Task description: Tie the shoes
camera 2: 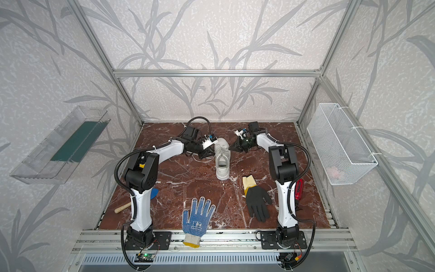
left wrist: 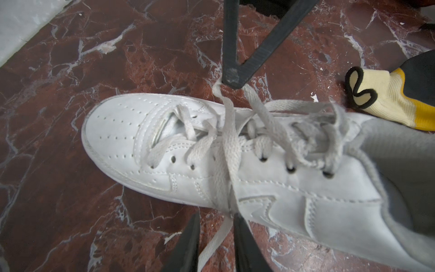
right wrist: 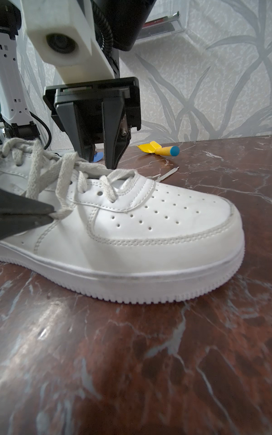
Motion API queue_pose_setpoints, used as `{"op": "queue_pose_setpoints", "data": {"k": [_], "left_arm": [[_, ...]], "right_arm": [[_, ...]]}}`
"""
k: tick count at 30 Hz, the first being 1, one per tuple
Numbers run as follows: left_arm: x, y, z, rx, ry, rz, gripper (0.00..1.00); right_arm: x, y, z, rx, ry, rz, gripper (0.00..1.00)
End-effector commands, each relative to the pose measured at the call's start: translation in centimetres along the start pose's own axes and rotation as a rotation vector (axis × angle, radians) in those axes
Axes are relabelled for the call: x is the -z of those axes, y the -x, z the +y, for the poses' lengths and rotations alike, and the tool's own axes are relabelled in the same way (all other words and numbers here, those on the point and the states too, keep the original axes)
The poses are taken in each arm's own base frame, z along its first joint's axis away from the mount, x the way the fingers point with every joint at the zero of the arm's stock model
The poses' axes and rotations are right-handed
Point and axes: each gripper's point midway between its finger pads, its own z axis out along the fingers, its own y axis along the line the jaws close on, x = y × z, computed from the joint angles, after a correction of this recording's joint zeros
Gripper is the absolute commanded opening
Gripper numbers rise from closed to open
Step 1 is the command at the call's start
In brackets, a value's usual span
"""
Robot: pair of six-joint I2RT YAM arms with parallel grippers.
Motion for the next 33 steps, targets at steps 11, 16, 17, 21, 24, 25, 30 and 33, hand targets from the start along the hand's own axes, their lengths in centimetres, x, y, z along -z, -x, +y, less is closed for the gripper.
{"op": "queue_pose_setpoints", "data": {"k": [11, 16, 17, 21, 24, 25, 30, 33], "left_arm": [[-0.8, 0.2, -0.3, 0.042, -0.058, -0.013, 0.25], [-0.9, 0.2, -0.1, 0.047, -0.05, -0.011, 0.2], [-1.0, 0.2, -0.1, 0.047, -0.051, -0.011, 0.2], [-1.0, 0.5, -0.4, 0.043, -0.066, -0.021, 0.2], [-1.1, 0.7, -0.8, 0.031, -0.079, -0.03, 0.2], [-1.1, 0.8, -0.7, 0.03, -0.078, -0.032, 0.2], [-1.0, 1.1, -0.4, 0.024, -0.063, -0.036, 0.08], [-0.9, 1.4, 0.1, 0.021, -0.043, -0.037, 0.01]], "right_arm": [[0.5, 0.4, 1.1, 0.014, 0.025, 0.001, 0.01], [0.2, 0.4, 1.3, 0.018, 0.031, 0.009, 0.01], [0.2, 0.5, 1.3, 0.018, 0.031, 0.01, 0.01], [0.2, 0.6, 1.6, 0.026, 0.036, 0.01, 0.01], [0.1, 0.7, 1.7, 0.026, 0.037, 0.012, 0.01], [0.1, 0.7, 1.8, 0.028, 0.039, 0.011, 0.01], [0.2, 0.8, 1.9, 0.032, 0.038, 0.014, 0.05], [0.4, 0.8, 2.1, 0.039, 0.035, 0.014, 0.11]]}}
